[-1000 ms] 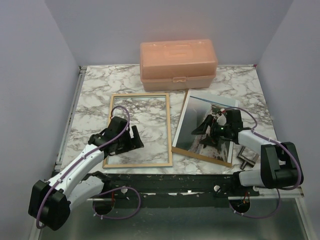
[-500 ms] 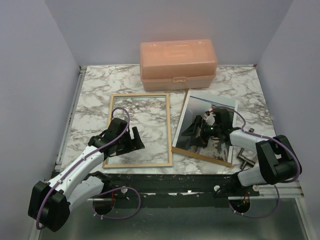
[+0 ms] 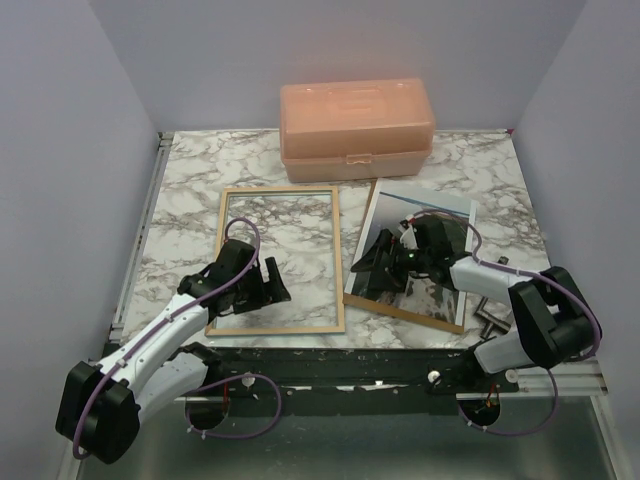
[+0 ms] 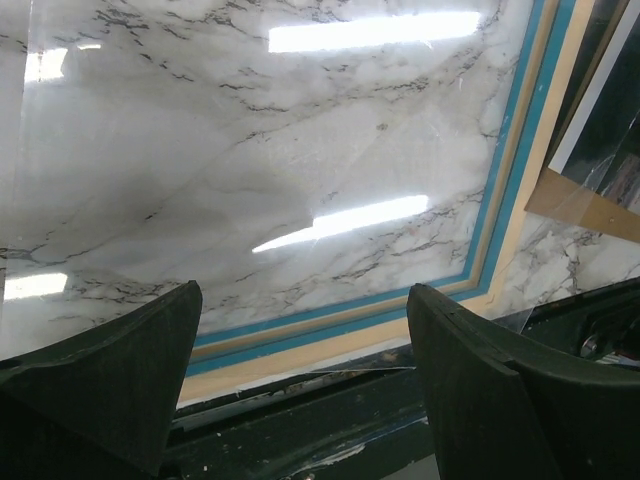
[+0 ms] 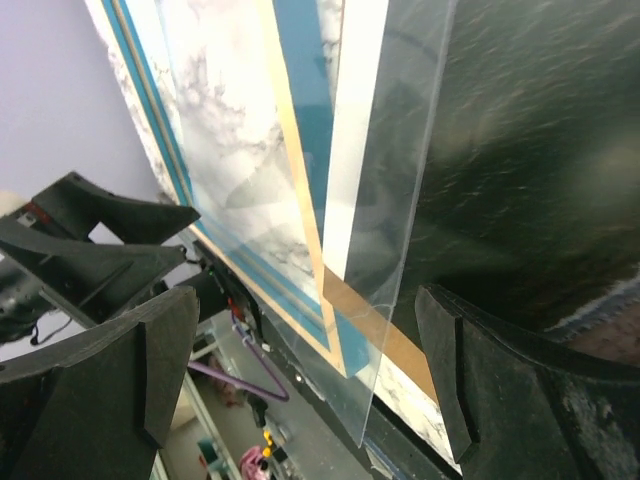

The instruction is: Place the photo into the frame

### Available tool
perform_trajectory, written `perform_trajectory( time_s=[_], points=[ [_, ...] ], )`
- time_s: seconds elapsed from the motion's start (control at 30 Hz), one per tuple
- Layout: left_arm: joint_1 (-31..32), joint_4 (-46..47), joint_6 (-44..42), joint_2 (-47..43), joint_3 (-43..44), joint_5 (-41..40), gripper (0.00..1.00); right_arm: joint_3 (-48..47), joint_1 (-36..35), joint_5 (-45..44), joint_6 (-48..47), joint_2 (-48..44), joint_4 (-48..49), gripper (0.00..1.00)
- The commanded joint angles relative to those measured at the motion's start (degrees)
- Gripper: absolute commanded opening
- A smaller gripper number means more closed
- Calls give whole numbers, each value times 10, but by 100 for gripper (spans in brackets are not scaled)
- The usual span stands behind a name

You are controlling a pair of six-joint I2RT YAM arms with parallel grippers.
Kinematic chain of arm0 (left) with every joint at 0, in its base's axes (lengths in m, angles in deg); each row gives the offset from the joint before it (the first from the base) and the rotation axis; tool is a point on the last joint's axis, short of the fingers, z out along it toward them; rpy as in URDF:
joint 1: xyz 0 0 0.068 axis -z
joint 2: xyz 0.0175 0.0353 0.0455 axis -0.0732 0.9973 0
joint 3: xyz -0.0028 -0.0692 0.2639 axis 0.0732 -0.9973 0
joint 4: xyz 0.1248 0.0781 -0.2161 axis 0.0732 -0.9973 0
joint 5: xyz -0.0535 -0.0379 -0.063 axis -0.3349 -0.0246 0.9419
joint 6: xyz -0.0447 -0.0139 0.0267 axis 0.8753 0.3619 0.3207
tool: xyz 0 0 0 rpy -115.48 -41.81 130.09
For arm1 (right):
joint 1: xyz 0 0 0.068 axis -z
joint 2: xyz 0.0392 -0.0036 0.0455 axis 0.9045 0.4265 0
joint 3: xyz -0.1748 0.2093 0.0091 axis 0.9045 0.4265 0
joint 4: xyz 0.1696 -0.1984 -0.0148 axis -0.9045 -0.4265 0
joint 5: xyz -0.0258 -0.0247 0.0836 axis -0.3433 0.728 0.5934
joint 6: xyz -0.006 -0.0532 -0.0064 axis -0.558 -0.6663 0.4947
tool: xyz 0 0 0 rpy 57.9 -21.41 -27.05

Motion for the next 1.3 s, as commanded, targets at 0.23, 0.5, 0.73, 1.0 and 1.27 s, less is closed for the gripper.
perform_trajectory(
  time_s=[0.23,0.5,0.73,1.0,1.27],
  points=[
    [1,21,6,-19,-22,24,84,17,-2,-28,5,-54,-47,98],
    [1,20,4,-29,-24,23,84,43,-36,-36,-3,-154,-184,98],
    [1,27,5,-27,-36,23,84,85,-90,-90,45,-202,-213,98],
    [1,33,6,-21,-35,22,84,94,-136,-203,93,-179,-210,98],
    [1,22,7,-33,-38,15,84,83,-120,-315,136,-196,-241,100]
  ],
)
